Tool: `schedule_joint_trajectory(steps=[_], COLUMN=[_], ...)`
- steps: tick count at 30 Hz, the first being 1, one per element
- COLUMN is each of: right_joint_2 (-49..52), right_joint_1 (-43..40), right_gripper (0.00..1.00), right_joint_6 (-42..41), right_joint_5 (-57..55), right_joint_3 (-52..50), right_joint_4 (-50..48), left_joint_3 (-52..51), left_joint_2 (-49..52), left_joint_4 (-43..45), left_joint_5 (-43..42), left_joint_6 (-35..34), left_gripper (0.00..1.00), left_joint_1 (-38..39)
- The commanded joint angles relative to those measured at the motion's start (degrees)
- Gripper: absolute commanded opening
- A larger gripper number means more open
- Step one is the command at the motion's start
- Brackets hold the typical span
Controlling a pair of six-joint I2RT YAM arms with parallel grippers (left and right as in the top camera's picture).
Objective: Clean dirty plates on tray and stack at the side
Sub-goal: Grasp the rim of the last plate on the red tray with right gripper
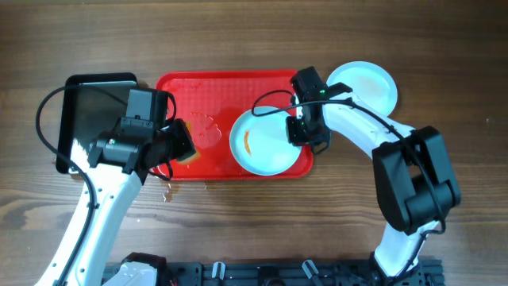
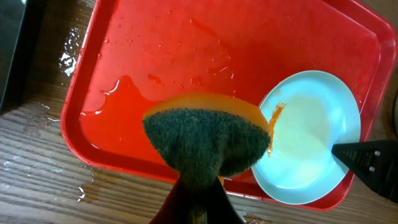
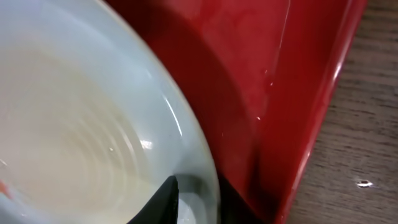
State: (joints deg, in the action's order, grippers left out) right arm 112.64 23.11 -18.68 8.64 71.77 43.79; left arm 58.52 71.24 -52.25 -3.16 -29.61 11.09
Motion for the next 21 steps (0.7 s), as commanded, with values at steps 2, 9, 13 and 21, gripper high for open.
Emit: schedule_joint_trajectory(steps=[2, 9, 13, 21], right_joint_2=[6.19, 6.75, 6.97, 7.08], right_joint_1=[0.48, 6.32, 11.69, 14.75], right_gripper=[0.12, 0.04, 0.04, 0.04], right_joint_6=[-2.95, -6.93, -8.76, -16.00], right_joint_5=[6.58, 10.99, 8.13, 1.38], right_joint_3=[-1.03, -1.03, -1.03, -1.03], right_joint_4=[-2.54, -14.32, -20.83, -24.28], left_joint_3=[-0.57, -0.57, -2.23, -5.05], left_joint_2=[0.11, 0.42, 2.97, 15.85], left_joint_4=[0.57, 3.15, 8.00, 16.72], left_joint_5=[-0.85, -0.85, -0.85, -0.85], left_joint_6=[0.87, 0.90, 0.94, 2.21], left_gripper=[0.04, 0.04, 0.04, 0.04], left_joint_1=[-0.07, -0.07, -0.07, -0.07])
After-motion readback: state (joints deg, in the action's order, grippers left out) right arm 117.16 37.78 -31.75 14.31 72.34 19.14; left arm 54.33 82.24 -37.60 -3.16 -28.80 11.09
